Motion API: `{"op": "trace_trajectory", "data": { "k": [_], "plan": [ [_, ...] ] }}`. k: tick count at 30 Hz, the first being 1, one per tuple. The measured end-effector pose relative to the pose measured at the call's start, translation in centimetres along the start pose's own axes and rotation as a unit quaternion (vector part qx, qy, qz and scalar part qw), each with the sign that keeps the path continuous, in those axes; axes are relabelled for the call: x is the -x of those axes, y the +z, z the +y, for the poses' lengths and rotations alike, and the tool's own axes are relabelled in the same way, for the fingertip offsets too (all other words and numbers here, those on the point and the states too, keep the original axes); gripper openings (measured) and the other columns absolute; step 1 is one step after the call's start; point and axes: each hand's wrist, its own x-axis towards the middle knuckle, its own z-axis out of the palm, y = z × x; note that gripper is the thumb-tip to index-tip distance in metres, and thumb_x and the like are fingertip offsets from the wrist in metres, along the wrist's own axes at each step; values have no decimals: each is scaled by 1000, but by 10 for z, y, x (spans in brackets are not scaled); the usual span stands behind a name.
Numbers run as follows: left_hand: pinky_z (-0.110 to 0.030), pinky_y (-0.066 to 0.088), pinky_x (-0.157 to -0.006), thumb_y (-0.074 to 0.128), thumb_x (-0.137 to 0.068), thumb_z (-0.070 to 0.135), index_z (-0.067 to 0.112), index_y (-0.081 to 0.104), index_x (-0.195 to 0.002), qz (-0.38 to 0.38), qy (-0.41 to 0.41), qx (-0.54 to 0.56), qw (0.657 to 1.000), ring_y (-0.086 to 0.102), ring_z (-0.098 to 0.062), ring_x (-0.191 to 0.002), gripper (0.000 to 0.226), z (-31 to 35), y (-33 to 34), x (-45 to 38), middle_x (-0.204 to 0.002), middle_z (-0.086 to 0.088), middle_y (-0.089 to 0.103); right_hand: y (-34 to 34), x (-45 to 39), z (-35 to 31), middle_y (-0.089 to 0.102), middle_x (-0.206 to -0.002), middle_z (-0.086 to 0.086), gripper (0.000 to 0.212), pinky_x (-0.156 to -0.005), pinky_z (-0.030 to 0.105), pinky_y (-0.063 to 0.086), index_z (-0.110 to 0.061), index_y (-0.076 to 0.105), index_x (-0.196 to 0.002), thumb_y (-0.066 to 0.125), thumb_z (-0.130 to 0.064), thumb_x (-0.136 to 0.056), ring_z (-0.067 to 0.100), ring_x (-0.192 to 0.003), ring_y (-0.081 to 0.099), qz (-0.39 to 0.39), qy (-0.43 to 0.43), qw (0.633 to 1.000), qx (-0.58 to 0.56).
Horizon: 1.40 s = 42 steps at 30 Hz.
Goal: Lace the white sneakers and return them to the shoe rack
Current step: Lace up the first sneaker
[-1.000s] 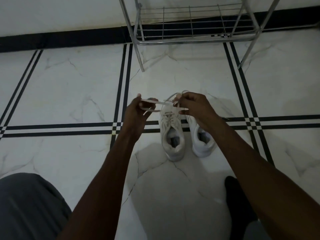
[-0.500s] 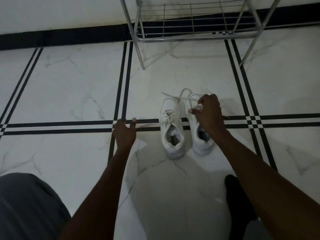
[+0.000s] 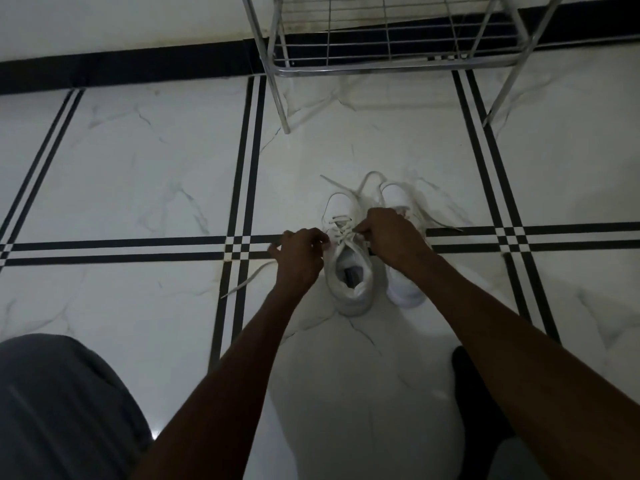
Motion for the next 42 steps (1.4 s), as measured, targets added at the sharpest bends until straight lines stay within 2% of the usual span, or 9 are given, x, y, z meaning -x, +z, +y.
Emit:
{"op": "trace_trajectory", "data": {
  "k": [3, 7, 11, 15, 18, 22, 30, 35, 42],
  "plan": [
    [-52, 26, -100, 57, -71, -7, 25, 75, -111, 48, 96, -195, 975, 50, -32, -114, 54, -1, -10, 7, -108, 2, 69, -1, 6, 0, 76, -99, 5, 26, -71, 26, 51, -14, 79, -99, 70, 0, -80, 23, -87, 73, 53, 24, 998, 11],
    [-52, 30, -94, 62, -59, -14, 19, 74, -91, 88, 99, -265, 955, 54, -35, -102, 47, -14, -10, 12, -89, -1, 67, 1, 18, -2, 74, -95, 13, 17, -75, 33, 53, -14, 78, -93, 64, -7, -85, 29, -91, 67, 83, 51, 990, 99],
    [-52, 24, -98, 57, -65, -12, 19, 71, -95, 69, 52, -228, 970, 50, -33, -111, 45, -12, -3, 19, -95, 1, 66, 2, 21, -13, 74, -91, 14, 19, -81, 39, 53, -10, 75, -88, 57, -12, -92, 29, -93, 68, 72, 61, 981, 167],
    [-52, 18, -102, 54, -72, -10, 19, 67, -108, 44, 45, -167, 984, 47, -30, -122, 47, -4, -6, 16, -105, 3, 67, -2, 14, -6, 74, -81, 11, 17, -78, 38, 49, -11, 71, -77, 57, -10, -88, 29, -80, 68, 21, 12, 995, 95],
    [-53, 15, -107, 50, -77, -9, 22, 65, -116, 23, 63, -146, 987, 48, -28, -124, 52, 4, -8, 12, -102, 2, 70, -2, 13, -8, 75, -89, 6, 17, -87, 39, 42, -16, 72, -84, 58, -7, -86, 27, -88, 69, 19, -12, 997, 80],
    [-57, 14, -111, 52, -85, -5, 22, 70, -101, 47, 92, -165, 981, 54, -28, -120, 36, 10, -7, 10, -93, 3, 73, 2, 11, -8, 76, -98, 3, 20, -99, 42, 37, -19, 74, -93, 59, -8, -88, 27, -98, 68, 31, -9, 994, 109],
    [-61, 17, -114, 62, -72, 3, 26, 73, -84, 74, 104, -249, 960, 63, -21, -104, 28, -7, -7, 8, -73, 8, 71, 14, 19, -1, 63, -108, 7, 34, -100, 49, 35, -23, 71, -109, 51, -5, -88, 31, -107, 58, -11, -46, 976, 213],
    [-59, 21, -113, 65, -74, 9, 27, 71, -81, 84, 100, -265, 955, 63, -18, -93, 20, -10, -7, 9, -70, 9, 68, 29, 19, 3, 59, -104, 8, 23, -88, 52, 46, -17, 71, -97, 58, -9, -80, 39, -107, 53, 4, -24, 971, 240],
    [-64, 23, -116, 64, -80, 12, 25, 71, -77, 83, 26, -150, 985, 69, -19, -83, 16, -7, -4, 15, -69, 7, 69, 23, 29, -18, 65, -106, 13, 17, -98, 49, 37, -8, 70, -96, 57, -5, -85, 36, -108, 54, 15, -15, 967, 255]
  ]
}}
